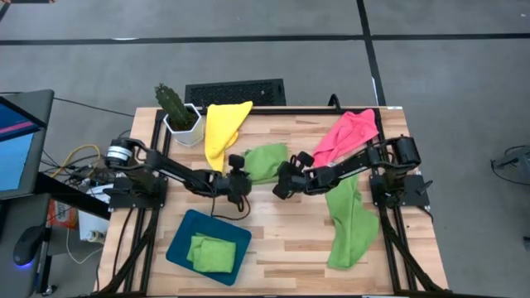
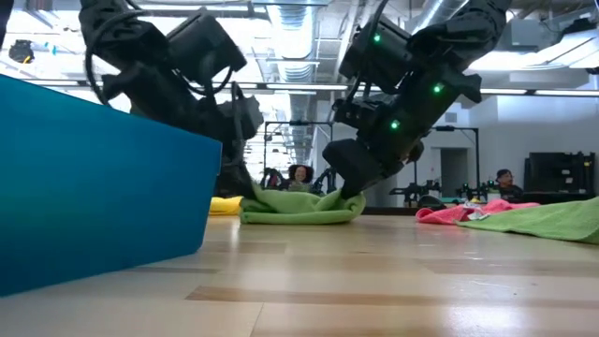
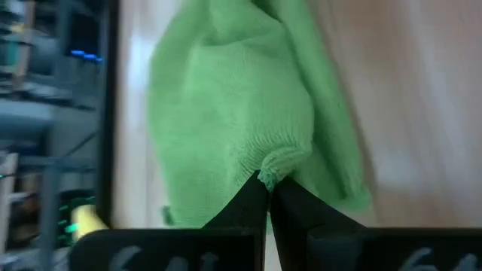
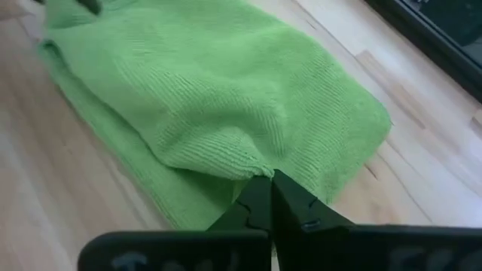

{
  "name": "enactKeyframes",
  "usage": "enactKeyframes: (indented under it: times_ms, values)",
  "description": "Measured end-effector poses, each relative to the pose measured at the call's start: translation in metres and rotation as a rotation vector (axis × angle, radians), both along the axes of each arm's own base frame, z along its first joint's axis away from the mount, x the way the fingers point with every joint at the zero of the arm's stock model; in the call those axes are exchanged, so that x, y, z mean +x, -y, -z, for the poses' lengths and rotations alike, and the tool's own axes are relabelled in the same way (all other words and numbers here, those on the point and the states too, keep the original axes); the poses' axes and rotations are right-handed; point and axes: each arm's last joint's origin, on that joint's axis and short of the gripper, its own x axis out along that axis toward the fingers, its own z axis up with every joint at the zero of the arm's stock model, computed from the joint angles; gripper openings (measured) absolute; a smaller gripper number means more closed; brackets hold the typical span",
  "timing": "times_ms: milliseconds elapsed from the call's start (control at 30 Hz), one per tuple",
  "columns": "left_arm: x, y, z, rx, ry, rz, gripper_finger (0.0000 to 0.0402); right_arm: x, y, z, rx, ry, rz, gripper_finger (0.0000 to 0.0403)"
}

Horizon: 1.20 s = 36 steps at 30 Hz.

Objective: Fold microfiber towels
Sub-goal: Fold the top green microfiber

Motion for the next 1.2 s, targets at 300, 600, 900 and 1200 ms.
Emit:
enactKeyframes:
  times_ms: [300, 600, 900, 1200]
  values:
    - [0.001, 0.003, -0.003, 0.029, 0.004, -0.002, 0.0000, -0.002, -0.002, 0.000, -0.031, 0.008, 0.043, 0.0019]
    - [0.004, 0.006, -0.006, -0.051, 0.018, 0.084, 0.0000, -0.007, -0.004, 0.001, -0.033, 0.045, 0.152, 0.0013]
    - [0.002, 0.006, -0.004, -0.060, -0.023, 0.111, 0.0000, -0.015, -0.009, 0.007, -0.041, 0.084, 0.225, 0.0016]
    - [0.009, 0.000, -0.019, 0.348, -0.054, 0.075, 0.0001, -0.016, -0.009, 0.008, -0.037, 0.087, 0.228, 0.0022]
